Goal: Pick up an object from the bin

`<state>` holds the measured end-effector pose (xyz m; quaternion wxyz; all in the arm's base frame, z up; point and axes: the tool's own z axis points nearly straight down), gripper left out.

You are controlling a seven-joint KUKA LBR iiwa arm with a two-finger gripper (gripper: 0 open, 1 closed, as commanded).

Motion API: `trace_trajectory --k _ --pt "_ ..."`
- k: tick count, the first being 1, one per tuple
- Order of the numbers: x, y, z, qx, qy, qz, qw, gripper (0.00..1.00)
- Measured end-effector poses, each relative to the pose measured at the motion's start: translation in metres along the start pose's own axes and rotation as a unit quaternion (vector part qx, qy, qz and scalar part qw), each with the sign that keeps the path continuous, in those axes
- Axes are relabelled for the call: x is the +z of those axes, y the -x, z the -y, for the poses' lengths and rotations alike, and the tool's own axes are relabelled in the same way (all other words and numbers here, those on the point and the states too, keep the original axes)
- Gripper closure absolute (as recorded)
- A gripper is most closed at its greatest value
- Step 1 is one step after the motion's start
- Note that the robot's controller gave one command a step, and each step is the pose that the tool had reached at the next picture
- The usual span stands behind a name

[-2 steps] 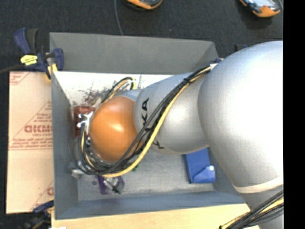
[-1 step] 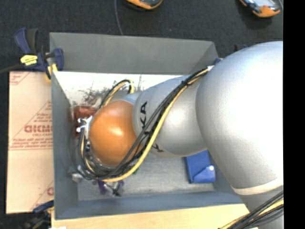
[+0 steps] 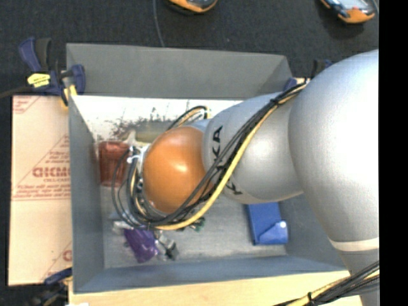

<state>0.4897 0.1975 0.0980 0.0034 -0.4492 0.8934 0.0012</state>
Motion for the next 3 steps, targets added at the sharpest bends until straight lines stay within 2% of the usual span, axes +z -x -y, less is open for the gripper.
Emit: trace_trajectory --k 1,2,3 --pt "-0.001 -0.018 -0.004 -0.035 0.000 0.0006 0.9994 0.00" --pt "0.022 -0.026 0.028 0.110 0.000 0.0006 0.9939 0.00" --pt "0.028 -0.028 0.041 -0.068 0.000 0.0033 0.9977 1.00"
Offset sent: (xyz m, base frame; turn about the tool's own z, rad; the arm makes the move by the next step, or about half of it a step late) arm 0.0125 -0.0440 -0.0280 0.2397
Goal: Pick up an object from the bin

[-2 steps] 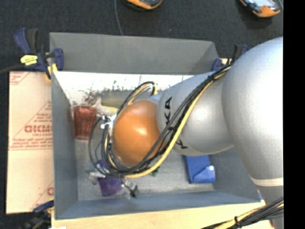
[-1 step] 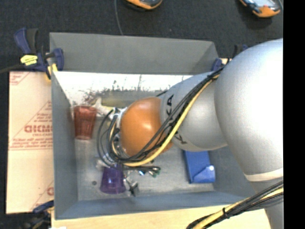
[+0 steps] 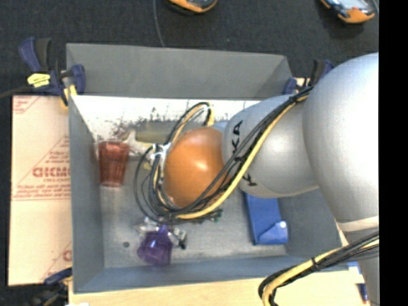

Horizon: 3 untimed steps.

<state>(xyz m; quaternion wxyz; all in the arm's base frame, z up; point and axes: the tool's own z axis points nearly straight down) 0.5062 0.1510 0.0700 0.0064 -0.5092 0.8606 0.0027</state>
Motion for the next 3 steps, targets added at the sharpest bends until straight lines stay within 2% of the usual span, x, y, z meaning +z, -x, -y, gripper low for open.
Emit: trace_trajectory --k 1,2,3 --pt "0.000 0.000 0.000 0.000 0.000 0.0000 1.0000 1.00" --pt "-0.072 0.002 0.007 0.000 0.002 -0.0010 1.0000 1.00" --pt "-0.060 0.000 0.010 -0.020 -0.002 0.0033 0.9998 1.00"
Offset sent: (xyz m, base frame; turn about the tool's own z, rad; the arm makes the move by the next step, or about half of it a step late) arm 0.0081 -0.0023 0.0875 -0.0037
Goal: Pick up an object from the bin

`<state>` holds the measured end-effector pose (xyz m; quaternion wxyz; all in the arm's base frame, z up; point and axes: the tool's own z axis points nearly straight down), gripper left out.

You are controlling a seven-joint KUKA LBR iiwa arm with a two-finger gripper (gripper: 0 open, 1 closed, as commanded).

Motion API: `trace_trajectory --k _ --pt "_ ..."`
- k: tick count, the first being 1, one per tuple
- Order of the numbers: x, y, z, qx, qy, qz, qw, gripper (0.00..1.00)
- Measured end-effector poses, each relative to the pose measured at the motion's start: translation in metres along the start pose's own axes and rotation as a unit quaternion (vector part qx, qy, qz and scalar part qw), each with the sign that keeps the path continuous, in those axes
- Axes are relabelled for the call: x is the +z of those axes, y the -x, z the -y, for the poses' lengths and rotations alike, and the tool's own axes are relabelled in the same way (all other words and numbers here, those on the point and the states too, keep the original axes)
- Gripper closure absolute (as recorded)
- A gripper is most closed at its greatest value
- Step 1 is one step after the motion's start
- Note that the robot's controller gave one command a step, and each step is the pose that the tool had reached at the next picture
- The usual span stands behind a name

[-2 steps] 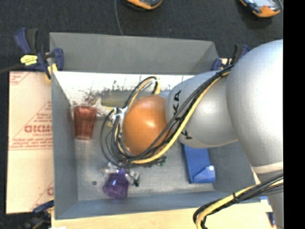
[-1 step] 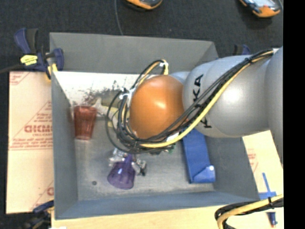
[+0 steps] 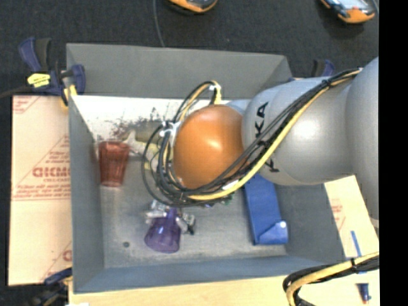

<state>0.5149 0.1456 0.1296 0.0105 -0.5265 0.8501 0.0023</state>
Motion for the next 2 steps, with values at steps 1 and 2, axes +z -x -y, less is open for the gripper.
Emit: trace_trajectory --k 1,2 --pt "0.062 0.045 -0.032 -0.091 -0.001 0.0006 0.9958 1.00" --pt "0.061 0.030 -0.027 -0.106 -0.001 0.0003 0.9944 1.00"
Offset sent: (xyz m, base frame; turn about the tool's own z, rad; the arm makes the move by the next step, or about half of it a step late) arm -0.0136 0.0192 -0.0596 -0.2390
